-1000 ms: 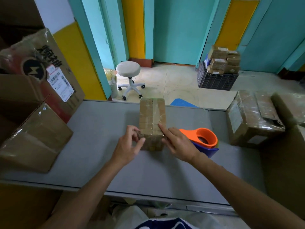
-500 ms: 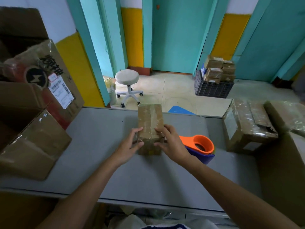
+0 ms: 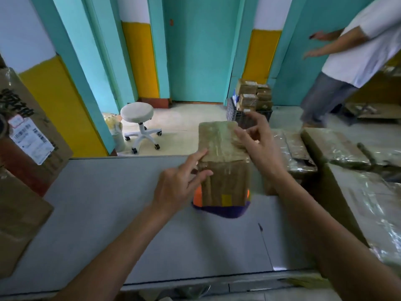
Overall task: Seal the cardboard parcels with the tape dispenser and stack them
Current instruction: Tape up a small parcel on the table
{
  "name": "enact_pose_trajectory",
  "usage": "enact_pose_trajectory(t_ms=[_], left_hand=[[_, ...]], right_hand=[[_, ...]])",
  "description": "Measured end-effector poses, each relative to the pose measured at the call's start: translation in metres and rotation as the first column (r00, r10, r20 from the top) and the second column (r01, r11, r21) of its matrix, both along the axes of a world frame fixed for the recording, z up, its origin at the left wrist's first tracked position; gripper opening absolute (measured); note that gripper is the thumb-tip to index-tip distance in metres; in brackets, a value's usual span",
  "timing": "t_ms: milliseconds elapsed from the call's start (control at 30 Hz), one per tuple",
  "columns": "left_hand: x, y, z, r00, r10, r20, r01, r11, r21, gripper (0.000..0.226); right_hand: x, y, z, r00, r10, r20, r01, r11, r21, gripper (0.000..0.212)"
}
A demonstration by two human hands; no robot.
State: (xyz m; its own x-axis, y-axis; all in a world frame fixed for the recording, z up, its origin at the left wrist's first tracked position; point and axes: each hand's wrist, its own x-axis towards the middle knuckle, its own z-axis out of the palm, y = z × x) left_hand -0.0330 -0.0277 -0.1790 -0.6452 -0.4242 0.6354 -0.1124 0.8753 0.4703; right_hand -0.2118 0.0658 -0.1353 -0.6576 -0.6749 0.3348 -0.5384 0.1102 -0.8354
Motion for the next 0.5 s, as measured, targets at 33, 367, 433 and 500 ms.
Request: enact_pose_trajectory(t_ms=[33,367,433,500], left_hand=[[-0.010,0.009,0.001,0.998,-0.055,-0.017,0.055,0.998,-0.011,0.051],[-0.086,0.104,-0.052,0.827,-0.562,0.003,0.554,0.816,0.162,0.057],[-0.093,0.112,-0.061,0.814,-0.579,0.044,0.556,0.799,0.230,0.054],[-0.098,0.118,-0.069,0.804,-0.588,0.090,0.547,0.790,0.279,0.054]], right_hand=[[-0.013,0.012,0.006,1.000,-0.016,0.018,0.015,0.997,0.074,0.043],[-0.033,0.135,-0.022,0.948,-0.192,-0.253,0.296,0.818,0.492,0.038],[-0.035,0.144,-0.034,0.885,-0.293,-0.363,0.443,0.772,0.456,0.041],[-0.038,0.151,-0.047,0.822,-0.364,-0.438,0.546,0.722,0.424,0.042]])
